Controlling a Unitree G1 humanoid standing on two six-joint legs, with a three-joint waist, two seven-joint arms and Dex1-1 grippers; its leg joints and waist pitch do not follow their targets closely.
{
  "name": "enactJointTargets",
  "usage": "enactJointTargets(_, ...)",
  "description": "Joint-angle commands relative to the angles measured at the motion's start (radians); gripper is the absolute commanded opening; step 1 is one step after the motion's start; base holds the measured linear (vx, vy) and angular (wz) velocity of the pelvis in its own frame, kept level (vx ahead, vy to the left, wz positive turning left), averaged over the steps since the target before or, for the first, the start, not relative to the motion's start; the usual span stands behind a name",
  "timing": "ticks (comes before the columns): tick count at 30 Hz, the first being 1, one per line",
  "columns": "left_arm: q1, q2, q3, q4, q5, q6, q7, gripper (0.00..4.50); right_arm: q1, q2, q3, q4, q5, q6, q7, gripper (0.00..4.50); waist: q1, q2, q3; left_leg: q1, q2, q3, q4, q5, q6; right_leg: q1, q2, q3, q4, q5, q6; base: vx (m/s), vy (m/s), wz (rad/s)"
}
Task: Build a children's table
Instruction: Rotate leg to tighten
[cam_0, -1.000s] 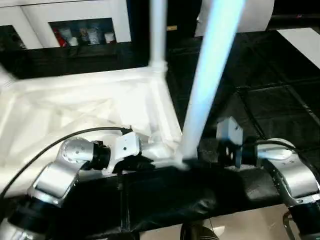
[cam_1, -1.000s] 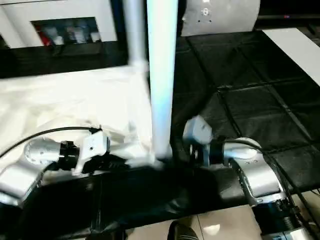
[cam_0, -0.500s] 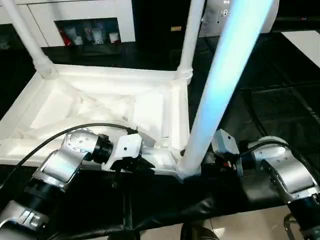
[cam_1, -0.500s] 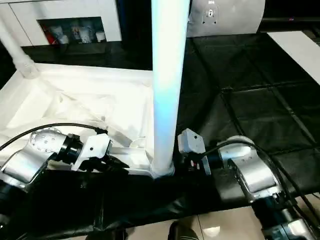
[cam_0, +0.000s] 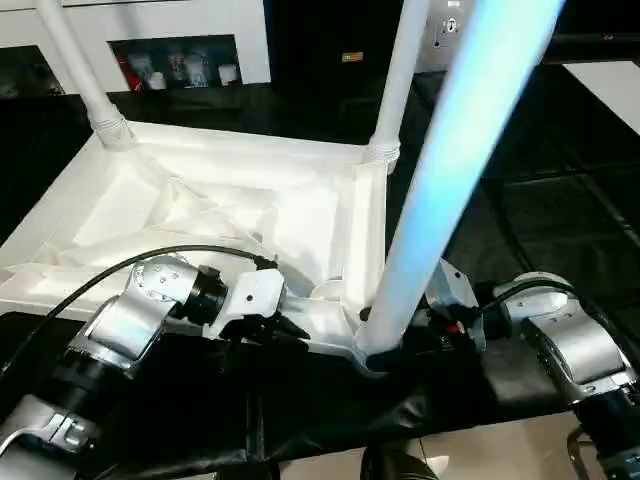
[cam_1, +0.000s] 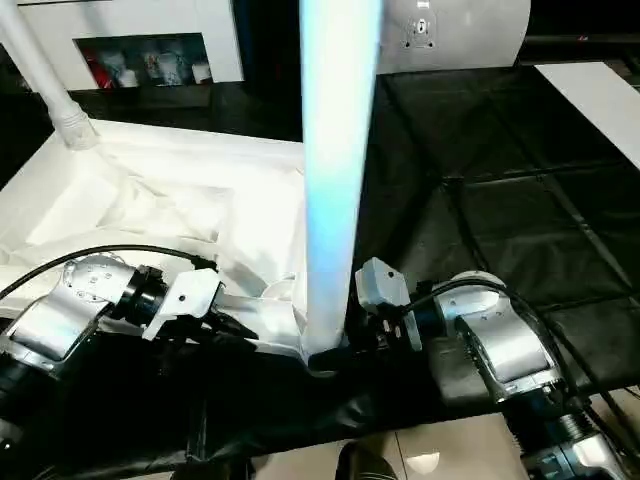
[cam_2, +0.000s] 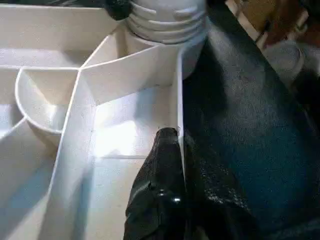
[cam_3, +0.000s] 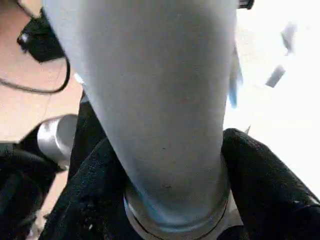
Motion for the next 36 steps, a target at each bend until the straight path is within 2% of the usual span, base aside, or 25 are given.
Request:
enactJointTargets(1, 0.023, -0.025, 0.028, -0.075, -0.019, 0.070, 0.103, 0.00, 0.033, 0.046, 0.011, -0.045, 0.030, 0.077, -0.091, 2.61, -0.006, -0.002, -0.066, 0.022, 0.061, -0.023, -0.066, -0.171, 0.083, 0.046, -0.081, 0.048, -0.063, -0.194, -0.251, 0.000, 0.000, 0.00)
enactJointTargets(2, 0.037, -0.031, 0.040, -0.099, -0.012, 0.103, 0.145, 0.00, 0.043, 0.066, 0.003, -0.056, 0.032, 0.099, -0.139, 2.60, -0.008, -0.002, -0.066, 0.022, 0.064, -0.025, -0.068, -0.174, 0.075, 0.047, -0.081, 0.049, -0.062, -0.199, -0.250, 0.000, 0.000, 0.00)
enactJointTargets(3, 0.055, -0.041, 0.053, -0.133, -0.006, 0.154, 0.193, 0.00, 0.055, 0.095, -0.006, -0.069, 0.030, 0.111, -0.194, 2.59, -0.012, 0.000, -0.060, 0.023, 0.061, -0.025, -0.071, -0.203, 0.064, 0.043, -0.081, 0.049, -0.070, -0.247, -0.241, 0.000, 0.000, 0.00)
enactJointTargets(4, 0.066, -0.055, 0.064, -0.157, -0.006, 0.189, 0.229, 0.00, 0.059, 0.118, -0.011, -0.075, 0.025, 0.131, -0.238, 2.58, -0.014, -0.003, -0.061, 0.021, 0.059, -0.026, -0.071, -0.209, 0.056, 0.046, -0.083, 0.050, -0.070, -0.270, -0.233, 0.000, 0.000, 0.00)
enactJointTargets(5, 0.071, -0.061, 0.069, -0.166, -0.005, 0.203, 0.243, 0.00, 0.061, 0.127, -0.013, -0.078, 0.023, 0.140, -0.255, 2.58, -0.023, -0.006, -0.057, 0.015, 0.057, -0.031, -0.077, -0.215, 0.041, 0.050, -0.084, 0.047, -0.073, -0.316, -0.218, 0.000, 0.000, 0.00)
enactJointTargets(6, 0.084, -0.091, 0.084, -0.205, -0.014, 0.260, 0.292, 0.00, 0.060, 0.167, -0.021, -0.076, 0.014, 0.161, -0.320, 2.57, -0.031, -0.001, -0.058, 0.023, 0.057, -0.030, -0.077, -0.234, 0.028, 0.043, -0.083, 0.049, -0.078, -0.349, -0.206, 0.000, 0.000, 0.00)
enactJointTargets(7, 0.095, -0.117, 0.096, -0.239, -0.016, 0.307, 0.334, 0.00, 0.060, 0.200, -0.028, -0.077, 0.008, 0.183, -0.371, 2.57, -0.043, -0.005, -0.056, 0.019, 0.057, -0.032, -0.079, -0.239, 0.019, 0.045, -0.081, 0.049, -0.077, -0.350, -0.205, 0.000, 0.000, 0.00)
enactJointTargets(8, 0.105, -0.153, 0.105, -0.276, -0.006, 0.353, 0.390, 0.00, 0.060, 0.242, -0.034, -0.078, -0.010, 0.203, -0.437, 2.56, -0.046, -0.005, -0.055, 0.019, 0.056, -0.032, -0.079, -0.245, 0.019, 0.043, -0.082, 0.049, -0.079, -0.357, -0.204, 0.000, 0.000, 0.00)
enactJointTargets(9, 0.113, -0.194, 0.112, -0.306, 0.008, 0.400, 0.450, 0.00, 0.058, 0.287, -0.041, -0.079, -0.024, 0.228, -0.505, 2.56, -0.056, -0.010, -0.055, 0.015, 0.053, -0.035, -0.079, -0.247, 0.016, 0.046, -0.081, 0.048, -0.081, -0.374, -0.193, 0.000, 0.000, 0.00)
enactJointTargets(12, 0.117, -0.283, 0.120, -0.351, 0.047, 0.485, 0.584, 0.00, 0.050, 0.383, -0.062, -0.083, -0.036, 0.287, -0.645, 2.56, -0.067, -0.008, -0.054, 0.020, 0.053, -0.031, -0.077, -0.236, 0.016, 0.037, -0.079, 0.052, -0.087, -0.386, -0.181, 0.000, 0.000, 0.00)
enactJointTargets(13, 0.114, -0.319, 0.121, -0.359, 0.064, 0.509, 0.630, 0.00, 0.043, 0.423, -0.075, -0.076, -0.041, 0.304, -0.703, 2.56, -0.067, -0.009, -0.055, 0.021, 0.051, -0.031, -0.075, -0.235, 0.017, 0.037, -0.079, 0.051, -0.088, -0.388, -0.177, 0.000, 0.000, 0.00)
enactJointTargets(17, 0.085, -0.479, 0.126, -0.358, 0.138, 0.569, 0.841, 0.00, 0.014, 0.570, -0.119, -0.038, -0.104, 0.325, -0.969, 2.55, -0.072, -0.010, -0.062, 0.019, 0.048, -0.027, -0.072, -0.177, 0.028, 0.038, -0.074, 0.053, -0.083, -0.290, -0.181, 0.000, 0.000, 0.00)
enactJointTargets(20, 0.065, -0.538, 0.104, -0.350, 0.190, 0.592, 0.930, 0.00, 0.002, 0.622, -0.125, -0.027, -0.156, 0.313, -1.068, 2.55, -0.072, -0.008, -0.068, 0.016, 0.045, -0.025, -0.068, -0.135, 0.045, 0.043, -0.072, 0.053, -0.075, -0.202, -0.184, 0.000, 0.000, 0.00)
enactJointTargets(21, 0.060, -0.550, 0.099, -0.347, 0.202, 0.597, 0.947, 0.00, -0.001, 0.630, -0.129, -0.023, -0.173, 0.295, -1.091, 2.55, -0.070, -0.008, -0.070, 0.015, 0.045, -0.025, -0.066, -0.117, 0.056, 0.045, -0.071, 0.052, -0.072, -0.160, -0.185, 0.000, 0.000, 0.00)
enactJointTargets(22, 0.058, -0.555, 0.097, -0.346, 0.206, 0.600, 0.953, 0.00, -0.003, 0.629, -0.130, -0.020, -0.183, 0.277, -1.100, 2.55, -0.067, -0.002, -0.075, 0.016, 0.044, -0.025, -0.064, -0.102, 0.060, 0.048, -0.071, 0.051, -0.067, -0.131, -0.190, 0.000, 0.000, 0.00)
enactJointTargets(24, 0.053, -0.559, 0.087, -0.347, 0.216, 0.608, 0.955, 0.00, -0.003, 0.618, -0.129, -0.018, -0.207, 0.226, -1.113, 3.10, -0.063, -0.005, -0.077, 0.012, 0.042, -0.023, -0.060, -0.063, 0.086, 0.054, -0.069, 0.050, -0.059, -0.029, -0.209, 0.000, 0.000, 0.00)
enactJointTargets(27, 0.064, -0.523, 0.068, -0.351, 0.228, 0.597, 0.920, 0.00, 0.012, 0.599, -0.144, -0.027, -0.202, 0.205, -1.104, 3.29, -0.058, -0.004, -0.079, 0.007, 0.041, -0.023, -0.056, -0.035, 0.114, 0.058, -0.069, 0.048, -0.052, 0.032, -0.219, 0.000, 0.000, 0.00)
enactJointTargets(29, 0.067, -0.518, 0.068, -0.352, 0.227, 0.596, 0.915, 0.00, 0.013, 0.593, -0.144, -0.028, -0.203, 0.202, -1.102, 3.62, -0.060, -0.005, -0.077, 0.006, 0.041, -0.024, -0.057, -0.059, 0.112, 0.059, -0.071, 0.047, -0.056, -0.002, -0.219, 0.000, 0.000, 0.00)
enactJointTargets(31, 0.082, -0.461, 0.065, -0.361, 0.215, 0.576, 0.861, 0.00, 0.027, 0.542, -0.152, -0.046, -0.190, 0.163, -1.036, 3.77, -0.059, 0.001, -0.079, 0.011, 0.042, -0.025, -0.057, -0.088, 0.104, 0.058, -0.072, 0.047, -0.060, -0.056, -0.215, 0.000, 0.000, 0.00)
enactJointTargets(32, 0.087, -0.443, 0.066, -0.362, 0.207, 0.563, 0.839, 0.00, 0.032, 0.522, -0.155, -0.054, -0.182, 0.150, -1.007, 3.77, -0.061, -0.003, -0.078, 0.010, 0.043, -0.024, -0.057, -0.098, 0.101, 0.059, -0.071, 0.048, -0.061, -0.067, -0.211, 0.000, 0.000, 0.00)
enactJointTargets(36, 0.108, -0.357, 0.059, -0.361, 0.177, 0.502, 0.734, 0.00, 0.044, 0.421, -0.157, -0.067, -0.160, 0.096, -0.871, 4.22, -0.058, -0.001, -0.077, 0.012, 0.044, -0.023, -0.055, -0.099, 0.102, 0.057, -0.070, 0.048, -0.060, -0.073, -0.217, 0.000, 0.000, 0.00)
